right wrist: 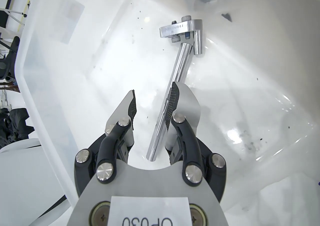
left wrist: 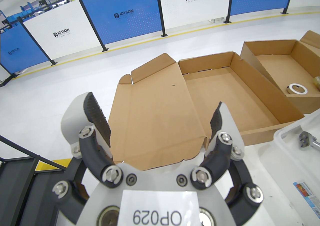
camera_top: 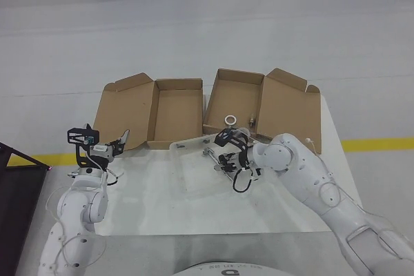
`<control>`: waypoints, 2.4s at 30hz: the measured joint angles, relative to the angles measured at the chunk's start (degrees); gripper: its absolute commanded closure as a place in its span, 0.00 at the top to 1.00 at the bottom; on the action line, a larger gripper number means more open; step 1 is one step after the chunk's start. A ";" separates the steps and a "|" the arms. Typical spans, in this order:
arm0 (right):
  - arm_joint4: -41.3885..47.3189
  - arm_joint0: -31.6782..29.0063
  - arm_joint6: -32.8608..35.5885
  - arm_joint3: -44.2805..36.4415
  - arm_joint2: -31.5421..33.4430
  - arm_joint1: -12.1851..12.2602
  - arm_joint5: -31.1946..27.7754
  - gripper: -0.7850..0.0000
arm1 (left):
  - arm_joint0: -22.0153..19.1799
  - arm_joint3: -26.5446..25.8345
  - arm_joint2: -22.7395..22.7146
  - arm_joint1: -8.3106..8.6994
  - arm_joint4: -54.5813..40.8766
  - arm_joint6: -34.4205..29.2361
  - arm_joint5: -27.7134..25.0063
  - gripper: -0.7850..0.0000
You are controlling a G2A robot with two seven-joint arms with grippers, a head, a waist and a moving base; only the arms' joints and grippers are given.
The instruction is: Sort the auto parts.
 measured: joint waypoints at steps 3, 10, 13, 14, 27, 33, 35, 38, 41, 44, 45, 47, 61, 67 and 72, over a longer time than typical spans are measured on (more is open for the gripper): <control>-2.92 -0.46 -1.33 -0.62 0.02 0.20 1.52 0.36 | 0.00 0.00 0.00 0.00 0.00 0.00 0.00 1.00; -8.79 -1.02 -2.64 -2.69 -1.31 0.33 3.32 0.35 | 0.00 0.00 0.00 0.00 0.00 0.00 0.00 1.00; -11.81 -1.23 -3.04 -3.63 -2.61 0.18 4.33 0.35 | 0.00 0.00 0.00 0.00 0.00 0.00 0.00 1.00; -12.81 -1.23 -3.19 -3.84 -3.02 0.12 4.75 0.34 | 0.00 0.00 0.00 0.00 0.00 0.00 0.00 1.00; -16.26 -0.10 -3.62 -3.41 -6.84 -1.24 6.88 0.00 | 0.00 0.00 0.00 0.00 0.00 0.00 0.00 1.00; -10.59 -0.14 -3.41 -4.25 -4.36 -0.85 3.15 0.00 | 0.00 0.00 0.00 0.00 0.00 0.00 0.00 1.00; -8.92 -0.38 -3.40 -4.61 -3.28 -0.61 2.33 0.00 | 0.00 0.00 0.00 0.00 0.00 0.00 0.00 1.00; -5.66 -0.89 -3.65 -5.09 -1.49 -0.23 0.87 0.00 | 0.00 0.00 0.00 0.00 0.00 0.00 0.00 1.00; -1.74 -1.38 -3.72 -5.26 0.58 0.21 -0.86 0.00 | 0.00 0.00 0.00 0.00 0.00 0.00 0.00 1.00; 2.07 -1.74 -3.49 -5.03 2.39 0.60 -2.63 0.00 | 0.00 0.00 0.00 0.00 0.00 0.00 0.00 1.00; 3.07 -1.82 -3.45 -4.90 2.81 0.70 -3.08 0.00 | 0.00 0.00 0.00 0.00 0.00 0.00 0.00 1.00; 5.60 -1.99 -3.22 -4.42 3.61 0.87 -4.17 0.00 | 0.00 0.00 0.00 0.00 0.00 0.00 0.00 1.00; 41.08 3.37 7.66 10.43 5.41 0.52 -18.16 0.00 | 0.00 0.00 0.00 0.00 0.00 0.00 0.00 1.00; 52.76 5.01 8.23 12.03 3.43 0.89 -17.55 0.00 | 0.00 0.00 0.00 0.00 0.00 0.00 0.00 1.00; 63.62 5.50 10.89 11.51 2.49 1.78 -14.90 0.00 | 0.00 0.00 0.00 0.00 0.00 0.00 0.00 1.00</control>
